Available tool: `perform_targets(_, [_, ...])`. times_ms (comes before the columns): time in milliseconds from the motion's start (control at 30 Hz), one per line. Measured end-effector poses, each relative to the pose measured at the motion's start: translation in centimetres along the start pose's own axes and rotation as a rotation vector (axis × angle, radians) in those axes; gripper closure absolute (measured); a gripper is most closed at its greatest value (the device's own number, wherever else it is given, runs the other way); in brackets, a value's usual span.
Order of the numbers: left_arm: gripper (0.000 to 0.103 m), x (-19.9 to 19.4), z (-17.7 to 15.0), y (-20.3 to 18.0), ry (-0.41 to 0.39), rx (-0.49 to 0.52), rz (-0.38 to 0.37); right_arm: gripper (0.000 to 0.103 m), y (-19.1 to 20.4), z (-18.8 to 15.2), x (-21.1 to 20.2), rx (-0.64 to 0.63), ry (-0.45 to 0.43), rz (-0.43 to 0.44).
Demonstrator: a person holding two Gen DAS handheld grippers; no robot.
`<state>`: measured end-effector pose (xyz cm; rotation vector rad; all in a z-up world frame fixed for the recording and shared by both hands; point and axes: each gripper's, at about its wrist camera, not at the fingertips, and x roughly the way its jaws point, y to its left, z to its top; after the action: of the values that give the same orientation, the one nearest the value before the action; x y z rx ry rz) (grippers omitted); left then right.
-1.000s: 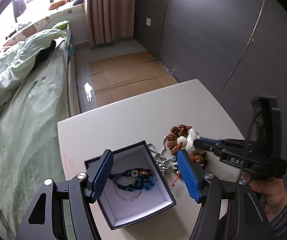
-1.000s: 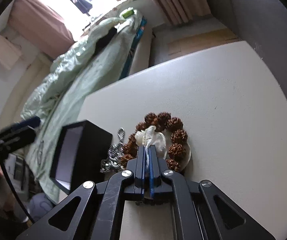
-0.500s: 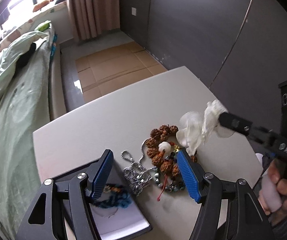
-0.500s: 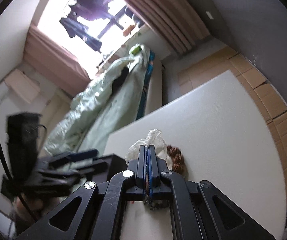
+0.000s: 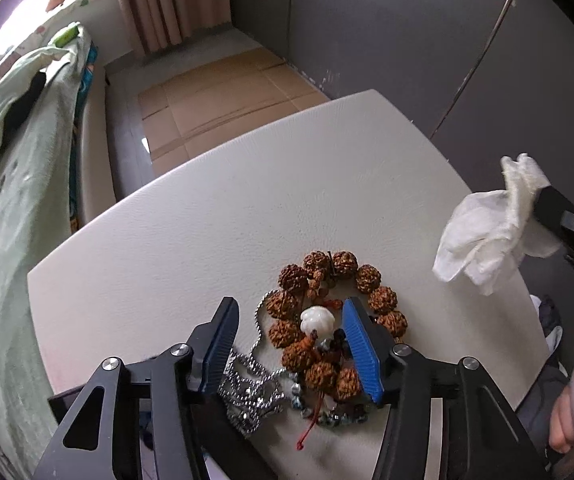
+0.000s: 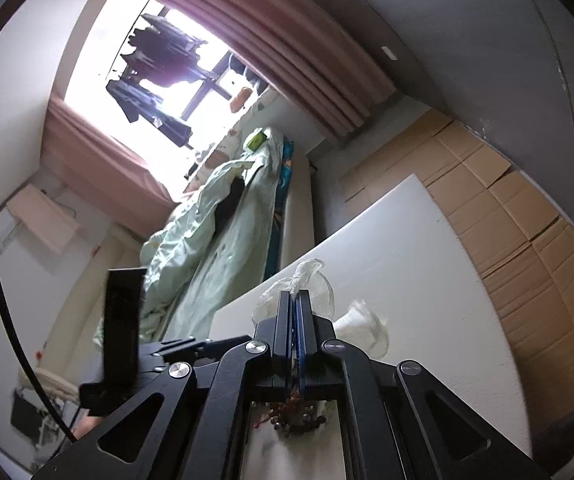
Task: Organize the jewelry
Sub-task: 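Grasp and lift the brown bead bracelet with the left gripper while the right holds the cloth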
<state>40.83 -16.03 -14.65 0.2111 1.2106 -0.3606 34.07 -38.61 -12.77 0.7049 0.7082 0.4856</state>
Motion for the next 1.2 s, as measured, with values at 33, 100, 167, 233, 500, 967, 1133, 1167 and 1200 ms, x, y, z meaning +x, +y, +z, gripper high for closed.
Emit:
perform_targets(33, [0.047, 0.4, 0.1, 0.0, 0.011, -0.002, -0.004, 0.100, -0.2, 0.0, 0.0, 0.008, 0.001, -0.001])
perform_targets(100, [0.047, 1.5, 0.5, 0.2, 0.046, -0.011, -0.007, 0.100, -0.5, 0.0, 0.2, 0.017, 0.009, -0.002])
perform_targets(167, [0.047, 2.0, 0.4, -0.2, 0.059, 0.006, 0.038, 0.100, -0.5, 0.0, 0.5, 0.022, 0.015, -0.006])
perform_targets(233, [0.051, 2.0, 0.2, -0.4, 0.060, 0.020, 0.045, 0.100, -0.6, 0.1, 0.5, 0.025, 0.017, -0.007])
perform_targets(500, [0.084, 0.2, -0.5, 0.2, 0.047, 0.013, 0.019, 0.100, -0.7, 0.0, 1.1, 0.032, 0.044, -0.020])
perform_targets(967, [0.084, -9.8, -0.3, -0.1, -0.124, 0.038, 0.017, 0.100, 0.1, -0.2, 1.1, -0.002, 0.041, 0.014])
perform_targets(1133, [0.084, -13.7, -1.2, 0.7, -0.178, 0.035, 0.051, 0.100, 1.1, -0.4, 1.1, -0.038, 0.033, 0.048])
perform_targets(1167, [0.084, -14.1, -1.5, 1.0, -0.185, 0.032, 0.056, 0.100, 1.4, -0.5, 1.1, -0.048, 0.032, 0.057])
perform_targets(1200, [0.084, -14.8, -1.7, 1.3, -0.194, 0.026, 0.064, 0.100, 1.8, -0.6, 1.0, -0.062, 0.030, 0.068])
